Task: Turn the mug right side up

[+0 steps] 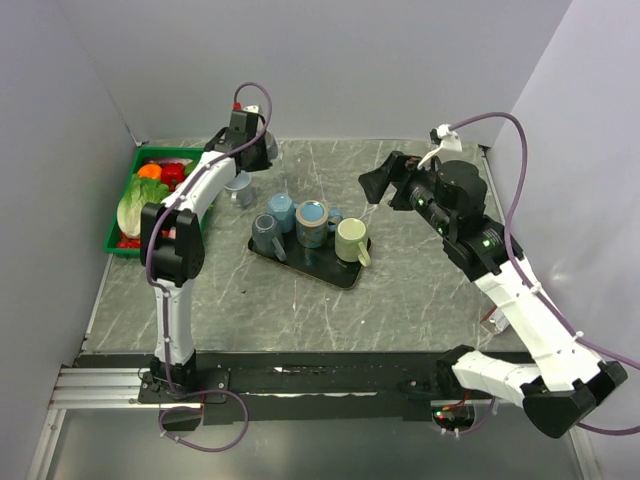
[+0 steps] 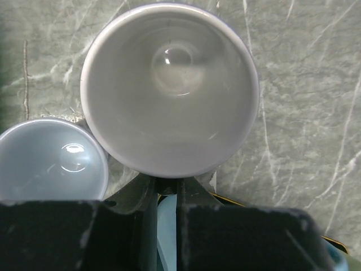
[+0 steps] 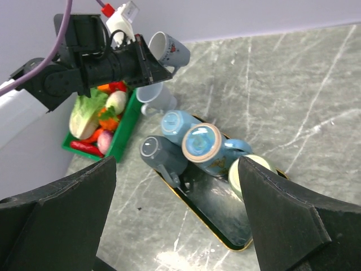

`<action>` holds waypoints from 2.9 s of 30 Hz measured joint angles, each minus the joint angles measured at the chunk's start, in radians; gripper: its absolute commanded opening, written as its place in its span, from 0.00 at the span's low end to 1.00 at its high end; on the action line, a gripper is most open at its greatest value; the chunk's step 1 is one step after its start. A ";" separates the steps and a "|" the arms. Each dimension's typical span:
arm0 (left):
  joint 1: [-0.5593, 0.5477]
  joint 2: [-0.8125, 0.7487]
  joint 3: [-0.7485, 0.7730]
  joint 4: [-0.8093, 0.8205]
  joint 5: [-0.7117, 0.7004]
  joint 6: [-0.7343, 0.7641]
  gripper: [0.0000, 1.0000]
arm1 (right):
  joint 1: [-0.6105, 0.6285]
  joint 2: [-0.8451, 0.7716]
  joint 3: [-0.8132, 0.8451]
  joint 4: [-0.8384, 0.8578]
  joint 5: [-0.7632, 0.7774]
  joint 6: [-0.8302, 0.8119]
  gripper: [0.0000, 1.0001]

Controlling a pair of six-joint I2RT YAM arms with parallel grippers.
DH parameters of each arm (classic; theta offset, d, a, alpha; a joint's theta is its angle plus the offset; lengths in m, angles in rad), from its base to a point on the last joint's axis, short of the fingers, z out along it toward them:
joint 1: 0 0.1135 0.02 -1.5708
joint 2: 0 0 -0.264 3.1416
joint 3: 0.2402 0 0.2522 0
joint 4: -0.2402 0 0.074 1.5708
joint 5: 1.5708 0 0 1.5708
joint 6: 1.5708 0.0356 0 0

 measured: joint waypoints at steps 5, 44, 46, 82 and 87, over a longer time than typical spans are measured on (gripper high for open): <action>-0.003 0.050 0.003 -0.006 -0.006 -0.002 0.01 | -0.014 0.037 0.000 -0.012 -0.003 0.004 0.94; -0.065 0.159 -0.029 -0.041 -0.201 -0.043 0.55 | -0.048 0.100 0.019 -0.115 -0.029 0.052 0.95; -0.065 0.159 -0.029 -0.041 -0.203 -0.043 0.61 | -0.048 0.100 0.019 -0.124 -0.029 0.052 0.96; -0.069 -0.327 -0.161 0.034 0.053 -0.077 0.96 | -0.048 0.542 -0.085 -0.142 -0.158 -0.303 0.74; -0.069 -0.356 -0.170 0.035 0.102 -0.076 0.96 | -0.030 0.634 -0.075 -0.162 -0.155 -0.323 0.63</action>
